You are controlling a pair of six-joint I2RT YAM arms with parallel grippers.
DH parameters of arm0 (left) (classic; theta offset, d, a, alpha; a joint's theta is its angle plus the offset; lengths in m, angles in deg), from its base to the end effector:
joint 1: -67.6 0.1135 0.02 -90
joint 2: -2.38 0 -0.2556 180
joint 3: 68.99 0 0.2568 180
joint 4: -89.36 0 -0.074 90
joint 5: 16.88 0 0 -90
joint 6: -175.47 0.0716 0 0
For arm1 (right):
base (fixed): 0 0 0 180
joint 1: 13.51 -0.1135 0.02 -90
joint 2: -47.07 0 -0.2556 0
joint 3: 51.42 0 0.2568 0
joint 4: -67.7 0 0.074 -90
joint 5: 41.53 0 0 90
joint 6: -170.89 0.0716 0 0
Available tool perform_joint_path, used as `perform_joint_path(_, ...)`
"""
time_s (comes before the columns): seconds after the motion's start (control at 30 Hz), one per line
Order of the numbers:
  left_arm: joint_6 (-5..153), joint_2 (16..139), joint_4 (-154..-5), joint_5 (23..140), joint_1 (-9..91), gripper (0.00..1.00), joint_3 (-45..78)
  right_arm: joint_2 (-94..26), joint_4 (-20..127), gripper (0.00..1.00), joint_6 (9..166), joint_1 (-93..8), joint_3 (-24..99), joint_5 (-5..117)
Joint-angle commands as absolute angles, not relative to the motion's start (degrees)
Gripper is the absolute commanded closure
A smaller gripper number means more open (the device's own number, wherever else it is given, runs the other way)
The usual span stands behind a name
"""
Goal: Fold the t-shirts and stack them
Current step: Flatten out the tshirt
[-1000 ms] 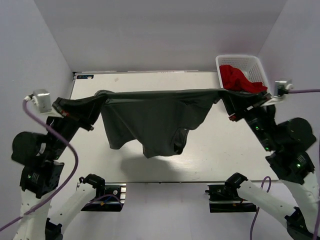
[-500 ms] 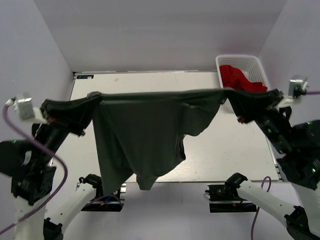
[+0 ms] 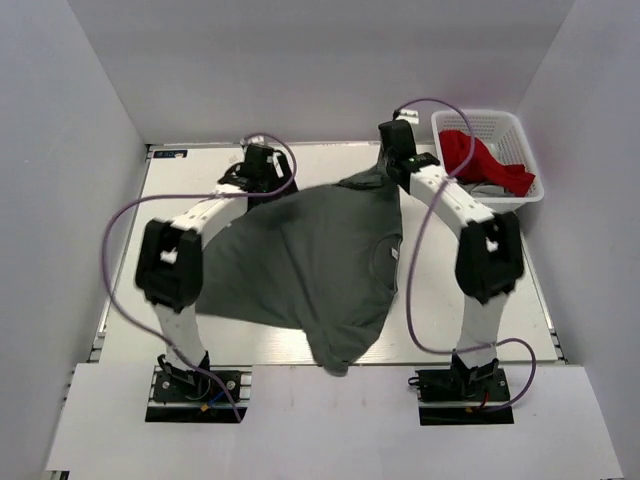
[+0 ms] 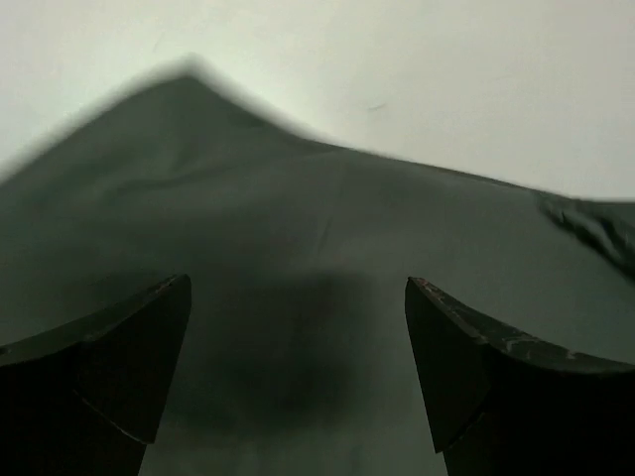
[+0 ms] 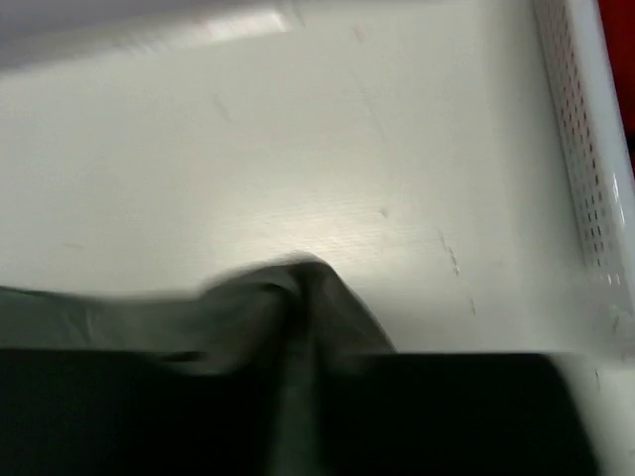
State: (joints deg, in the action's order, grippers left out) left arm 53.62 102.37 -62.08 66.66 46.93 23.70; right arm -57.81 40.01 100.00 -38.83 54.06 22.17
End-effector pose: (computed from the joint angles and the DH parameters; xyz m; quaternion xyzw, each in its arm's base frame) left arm 0.4114 -0.1466 0.2476 -0.1121 0.8823 -0.1560 0.4297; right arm 0.4343 0.1704 0.3003 0.0735 0.8359 0.0125 0.5438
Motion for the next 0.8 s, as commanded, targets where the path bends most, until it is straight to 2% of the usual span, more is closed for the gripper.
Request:
perform_joint_path(0.0,53.8,107.0,-53.1,60.9,47.9,0.01,34.1,-65.3,33.5,0.54,101.6,-35.3,66.4,25.0)
perform_joint_path(0.07,54.4,108.1,-51.0,60.9,47.9,0.01,36.4,-66.9,30.4,0.31,101.5,-34.6,68.2,28.2)
perform_joint_path(0.13,54.4,105.8,-53.6,61.5,47.9,0.01,32.7,-65.8,33.0,0.18,100.7,-34.4,65.5,31.2)
perform_joint_path(0.2,54.4,100.2,-55.4,61.5,47.9,0.01,28.8,-61.2,35.6,0.1,100.4,-34.6,58.3,33.1)
perform_joint_path(0.57,45.3,72.0,-56.2,56.9,47.9,0.01,-4.3,-35.8,43.6,0.1,106.5,-39.2,19.0,52.2)
perform_joint_path(0.67,42.3,67.4,-56.2,56.9,47.9,0.01,-11.9,-30.8,45.8,0.1,108.7,-42.4,13.7,55.8)
perform_joint_path(0.77,39.9,63.8,-56.2,55.2,47.9,0.01,-14.0,-29.8,45.0,0.1,110.0,-43.7,11.0,56.4)
